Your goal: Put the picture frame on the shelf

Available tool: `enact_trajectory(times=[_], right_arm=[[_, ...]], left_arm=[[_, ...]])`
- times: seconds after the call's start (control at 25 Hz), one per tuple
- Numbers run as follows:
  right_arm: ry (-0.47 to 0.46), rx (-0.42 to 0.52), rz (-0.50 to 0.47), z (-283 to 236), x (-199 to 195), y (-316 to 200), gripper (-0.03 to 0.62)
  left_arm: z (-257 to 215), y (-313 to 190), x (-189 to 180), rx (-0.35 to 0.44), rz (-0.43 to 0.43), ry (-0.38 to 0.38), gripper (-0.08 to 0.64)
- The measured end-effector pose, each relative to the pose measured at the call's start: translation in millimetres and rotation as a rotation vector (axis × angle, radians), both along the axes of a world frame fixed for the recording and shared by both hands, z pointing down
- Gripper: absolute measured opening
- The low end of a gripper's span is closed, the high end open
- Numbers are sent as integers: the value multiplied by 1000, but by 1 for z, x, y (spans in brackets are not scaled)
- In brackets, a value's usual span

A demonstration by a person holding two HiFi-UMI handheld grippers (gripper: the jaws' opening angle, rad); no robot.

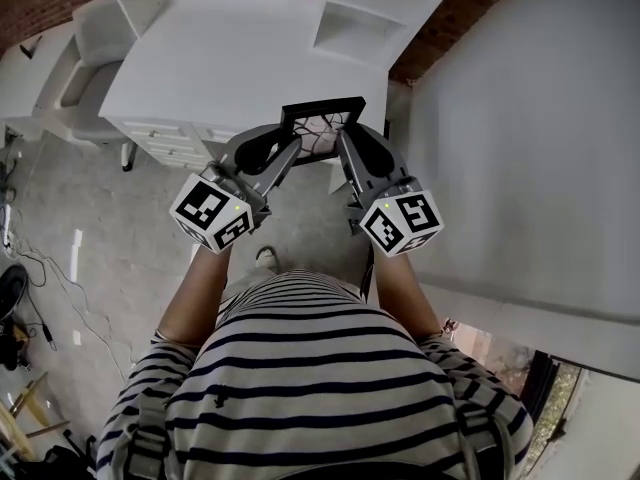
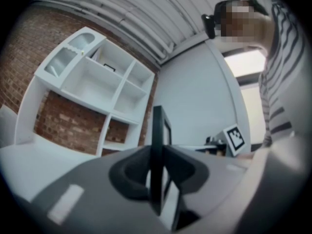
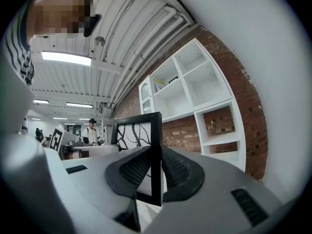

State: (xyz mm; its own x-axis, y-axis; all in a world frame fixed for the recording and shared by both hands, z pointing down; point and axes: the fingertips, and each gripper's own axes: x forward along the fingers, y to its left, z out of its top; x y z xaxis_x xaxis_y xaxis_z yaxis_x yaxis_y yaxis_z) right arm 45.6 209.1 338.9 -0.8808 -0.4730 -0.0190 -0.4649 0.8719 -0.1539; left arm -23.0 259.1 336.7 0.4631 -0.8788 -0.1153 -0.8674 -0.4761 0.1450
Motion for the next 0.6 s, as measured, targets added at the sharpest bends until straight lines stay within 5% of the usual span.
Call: enact_trajectory(times=[0.4, 0.6], right_arm=[[30, -20, 33, 7, -22, -20, 64], [24, -37, 27, 18, -37, -92, 64]], left_arm=[[7, -22, -23, -7, 44, 33, 84], [18, -93, -37, -32, 36, 21, 84]])
